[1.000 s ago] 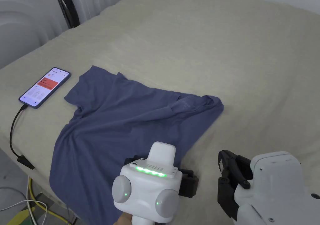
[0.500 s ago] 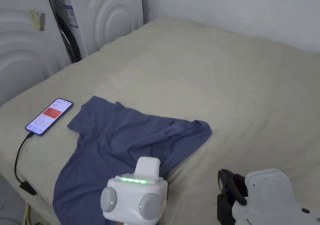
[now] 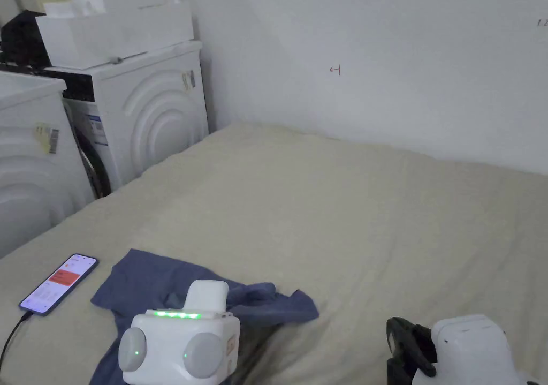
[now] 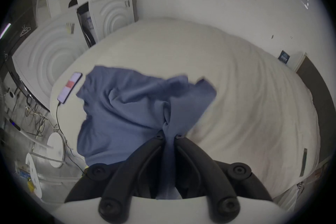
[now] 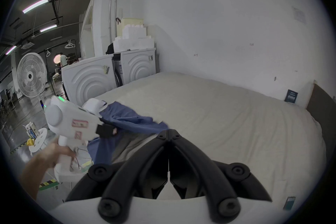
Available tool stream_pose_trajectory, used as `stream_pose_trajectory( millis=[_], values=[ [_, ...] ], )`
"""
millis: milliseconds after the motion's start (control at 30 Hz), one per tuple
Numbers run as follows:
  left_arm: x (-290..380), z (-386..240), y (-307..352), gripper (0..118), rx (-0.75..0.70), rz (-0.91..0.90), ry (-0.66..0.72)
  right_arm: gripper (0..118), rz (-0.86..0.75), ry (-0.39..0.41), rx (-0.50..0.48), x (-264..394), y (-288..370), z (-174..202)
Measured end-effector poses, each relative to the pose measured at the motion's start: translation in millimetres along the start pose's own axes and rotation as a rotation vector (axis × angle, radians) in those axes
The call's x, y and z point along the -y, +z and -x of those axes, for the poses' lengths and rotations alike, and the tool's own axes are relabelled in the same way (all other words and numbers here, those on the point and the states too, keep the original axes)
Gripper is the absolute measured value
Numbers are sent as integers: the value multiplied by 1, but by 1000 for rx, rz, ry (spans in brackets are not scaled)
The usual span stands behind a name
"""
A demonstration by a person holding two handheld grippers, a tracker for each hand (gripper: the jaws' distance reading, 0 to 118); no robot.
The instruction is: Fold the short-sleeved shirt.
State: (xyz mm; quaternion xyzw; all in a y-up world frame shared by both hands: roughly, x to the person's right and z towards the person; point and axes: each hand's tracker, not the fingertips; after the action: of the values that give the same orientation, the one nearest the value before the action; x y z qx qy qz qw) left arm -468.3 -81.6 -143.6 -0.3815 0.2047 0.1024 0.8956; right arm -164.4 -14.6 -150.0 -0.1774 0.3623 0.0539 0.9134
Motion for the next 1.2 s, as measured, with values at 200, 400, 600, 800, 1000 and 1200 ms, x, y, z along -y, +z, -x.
stream_pose_trajectory(
  millis=[200, 400, 600, 800, 1000, 1200],
  values=[
    [-47, -53, 69, 2, 32, -167, -153, 3, -67, -37, 80, -3, 57, -33],
    [-74, -127, 124, 2, 224, -295, -249, 3, -114, -74, 186, 1, 110, -67],
    [-84, -219, 160, 2, 430, -367, -360, 3, -125, -92, 324, 11, 151, -100],
    [-62, -306, 150, 2, 623, -285, -415, 3, -105, -118, 444, 17, 180, -116],
    [-27, -368, 109, 2, 750, -173, -440, 3, -53, -162, 536, 36, 191, -142],
    [31, -400, 27, 2, 668, 31, -500, 3, 36, -213, 556, 59, 173, -167]
  ],
)
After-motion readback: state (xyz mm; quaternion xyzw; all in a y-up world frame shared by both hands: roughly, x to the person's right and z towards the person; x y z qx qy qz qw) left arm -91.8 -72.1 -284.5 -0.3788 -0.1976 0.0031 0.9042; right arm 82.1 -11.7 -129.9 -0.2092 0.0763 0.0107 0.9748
